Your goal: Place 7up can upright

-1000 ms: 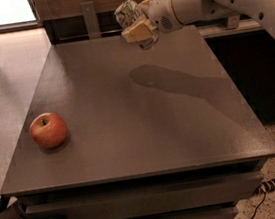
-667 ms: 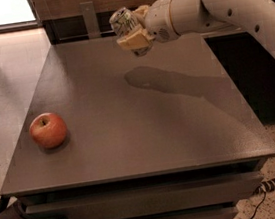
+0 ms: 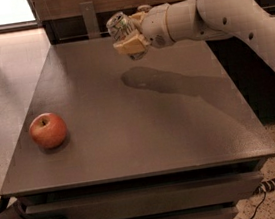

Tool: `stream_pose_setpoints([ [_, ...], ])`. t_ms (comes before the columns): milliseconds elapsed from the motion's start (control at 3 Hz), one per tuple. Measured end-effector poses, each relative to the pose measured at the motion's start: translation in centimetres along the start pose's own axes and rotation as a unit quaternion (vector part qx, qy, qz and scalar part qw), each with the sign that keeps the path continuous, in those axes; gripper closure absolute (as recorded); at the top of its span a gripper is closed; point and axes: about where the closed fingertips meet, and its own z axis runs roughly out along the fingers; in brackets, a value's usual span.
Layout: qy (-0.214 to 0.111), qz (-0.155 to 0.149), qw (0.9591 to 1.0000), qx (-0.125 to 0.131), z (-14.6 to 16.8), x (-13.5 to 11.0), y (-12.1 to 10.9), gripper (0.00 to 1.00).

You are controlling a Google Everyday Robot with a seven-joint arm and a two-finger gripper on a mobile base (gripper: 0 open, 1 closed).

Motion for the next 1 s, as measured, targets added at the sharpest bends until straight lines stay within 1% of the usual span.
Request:
stream_pose_setpoints([
  [333, -0.024, 0.023, 0.9994, 0.012, 0.6, 1.1, -0.3, 1.0],
  [667, -0.048, 0.049, 0.9973, 0.026, 1.1, 2.7, -0.5, 1.0],
  [1000, -0.056, 0.069, 0.9955, 0.032, 1.2, 4.3, -0.3, 1.0],
])
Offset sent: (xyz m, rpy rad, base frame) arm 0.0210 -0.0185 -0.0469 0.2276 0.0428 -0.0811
